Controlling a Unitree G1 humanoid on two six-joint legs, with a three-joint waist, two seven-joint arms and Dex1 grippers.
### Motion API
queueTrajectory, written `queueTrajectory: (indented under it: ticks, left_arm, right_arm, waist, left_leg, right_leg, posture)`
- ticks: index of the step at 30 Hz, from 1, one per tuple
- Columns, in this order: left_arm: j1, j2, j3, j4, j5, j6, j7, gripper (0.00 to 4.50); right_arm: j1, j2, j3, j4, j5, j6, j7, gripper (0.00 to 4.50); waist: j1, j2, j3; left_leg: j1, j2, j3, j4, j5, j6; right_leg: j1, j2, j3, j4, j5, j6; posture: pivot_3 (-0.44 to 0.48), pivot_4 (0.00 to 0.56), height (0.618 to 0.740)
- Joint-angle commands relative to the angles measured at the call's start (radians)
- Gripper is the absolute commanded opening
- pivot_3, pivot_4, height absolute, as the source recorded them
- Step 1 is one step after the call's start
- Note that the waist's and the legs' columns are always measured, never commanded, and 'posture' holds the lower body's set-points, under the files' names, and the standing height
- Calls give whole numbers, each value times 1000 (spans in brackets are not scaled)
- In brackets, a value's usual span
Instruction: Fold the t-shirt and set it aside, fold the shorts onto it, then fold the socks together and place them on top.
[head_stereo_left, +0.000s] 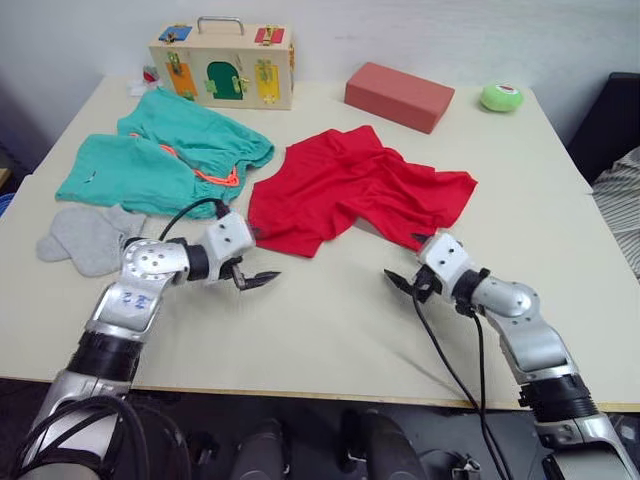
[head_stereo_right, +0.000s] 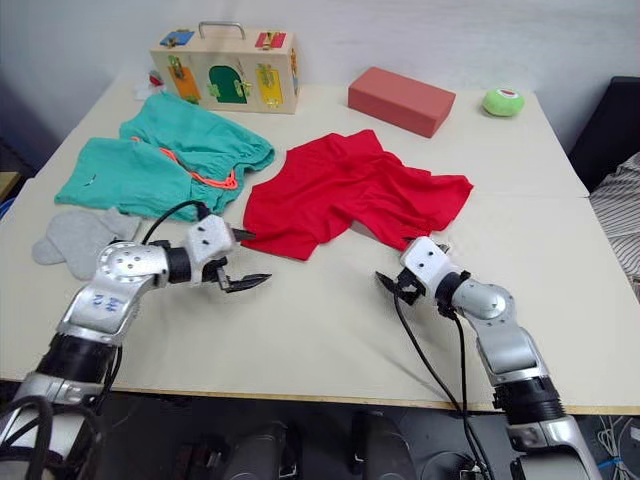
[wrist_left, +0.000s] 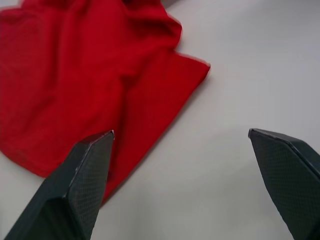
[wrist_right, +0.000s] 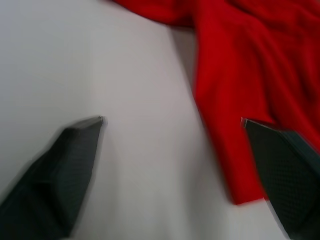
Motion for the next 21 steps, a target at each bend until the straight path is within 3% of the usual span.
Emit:
queueTrajectory:
  ticks: [1, 4, 6, 9, 15, 20, 21]
  left_arm:
    - [-64, -35, -23, 74, 35, -51, -14, 4500]
    - [-103, -75, -40, 157, 65, -89, -5, 4500]
    - [-139, -102, -42, 225, 94, -120, 31, 4323]
    - [-180, -134, -50, 309, 105, -127, 9, 3619]
    - [-246, -181, -48, 468, 132, -161, 31, 1684]
    - [-261, -195, -40, 535, 133, -205, 16, 57]
    - [-257, -193, -36, 531, 124, -212, 0, 23]
  right_arm:
    - [-45, 16, 4, 59, -33, 44, -36, 4478]
    - [-85, 38, -2, 98, -26, 82, -44, 3857]
    - [-104, 44, -10, 114, -21, 113, -45, 3146]
    - [-124, 41, -16, 131, -3, 158, -24, 2111]
    - [-156, 28, -20, 151, 9, 180, -9, 0]
    - [-173, 12, -22, 169, 13, 164, 7, 0]
    - [-173, 8, -23, 168, 16, 158, 15, 0]
  waist:
    - [-4, 0, 0]
    - [-6, 0, 0]
    - [-7, 0, 0]
    - [-5, -1, 0]
    - [-6, -1, 0]
    - [-8, -1, 0]
    - [-8, -1, 0]
  left_leg:
    - [0, 0, 0, 1, 0, 1]
    - [0, -1, 0, 7, -1, 3]
    - [1, -1, 0, 10, -1, 3]
    - [2, -1, 0, 11, -1, 3]
    - [2, -1, -1, 13, -1, 4]
    - [2, -1, 0, 13, -1, 4]
    - [2, -1, 0, 13, -1, 4]
  right_leg:
    - [0, 0, 0, 0, 0, 1]
    - [1, -2, 1, -1, 0, 1]
    - [1, -3, 2, 4, 1, 2]
    - [2, -4, 2, 7, 1, 2]
    - [2, -4, 2, 9, 1, 2]
    - [2, -4, 2, 9, 1, 2]
    - [2, -4, 2, 9, 1, 2]
  posture:
    - [0, 150, 740]
    - [0, 150, 740]
    - [0, 150, 740]
    - [0, 150, 740]
    - [0, 150, 740]
    - [0, 150, 740]
    - [0, 150, 740]
